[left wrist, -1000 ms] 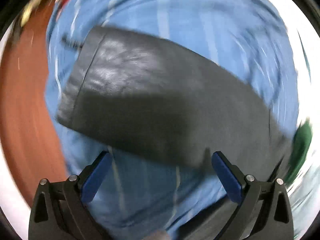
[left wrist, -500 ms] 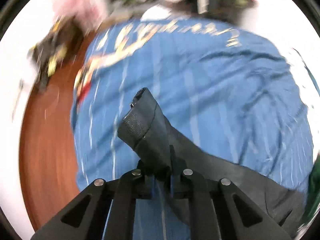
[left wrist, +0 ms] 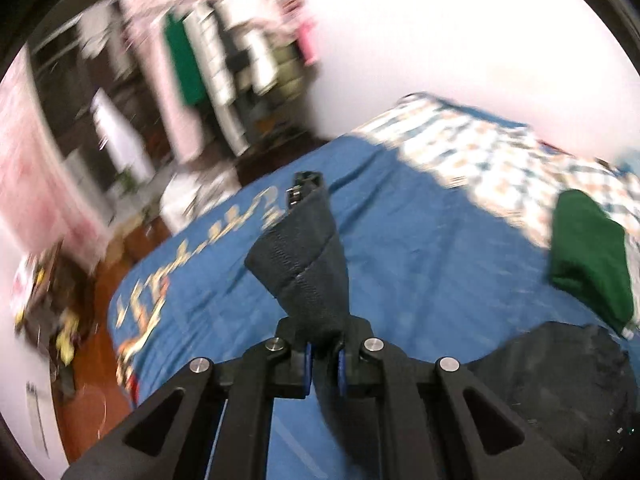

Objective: Fold large clothes

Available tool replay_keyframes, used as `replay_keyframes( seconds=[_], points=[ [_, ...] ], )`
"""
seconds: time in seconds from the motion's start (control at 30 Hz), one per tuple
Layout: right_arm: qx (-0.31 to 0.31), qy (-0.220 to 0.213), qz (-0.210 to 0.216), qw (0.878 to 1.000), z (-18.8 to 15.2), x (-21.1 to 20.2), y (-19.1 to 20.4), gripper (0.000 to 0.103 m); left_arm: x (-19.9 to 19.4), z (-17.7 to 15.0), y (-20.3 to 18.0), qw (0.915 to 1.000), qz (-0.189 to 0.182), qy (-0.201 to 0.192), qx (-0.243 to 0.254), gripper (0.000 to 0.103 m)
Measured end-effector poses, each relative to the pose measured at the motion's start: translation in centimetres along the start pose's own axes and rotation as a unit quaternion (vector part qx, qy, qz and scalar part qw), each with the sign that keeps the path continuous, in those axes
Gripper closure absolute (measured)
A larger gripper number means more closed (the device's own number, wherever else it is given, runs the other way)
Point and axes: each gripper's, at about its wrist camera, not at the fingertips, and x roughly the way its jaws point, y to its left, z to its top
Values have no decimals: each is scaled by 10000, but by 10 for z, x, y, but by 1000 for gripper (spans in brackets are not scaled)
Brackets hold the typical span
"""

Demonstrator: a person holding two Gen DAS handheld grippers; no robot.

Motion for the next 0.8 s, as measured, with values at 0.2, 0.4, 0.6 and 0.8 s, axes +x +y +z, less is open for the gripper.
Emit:
replay_keyframes(
  seconds=[0.2, 0.4, 0.6, 0.8],
  points=[
    [425, -72, -115, 9990, 20, -10, -90, 14, -60, -11, -149, 9891, -1315, -7, 668, 98],
    [1050, -90, -251, 9941, 29, -9, -214, 14, -99, -100, -319, 9515, -2463, 853, 1638, 98],
    [1301, 121, -518, 9901, 18, 12, -322, 14, -91, -202, -424, 9090, -2550, 1888, 2703, 97],
    [1566, 385, -127, 9868, -3, 22, -395, 14, -100, -227, -443, 9044, -2256, 1877, 3096, 78]
  ],
)
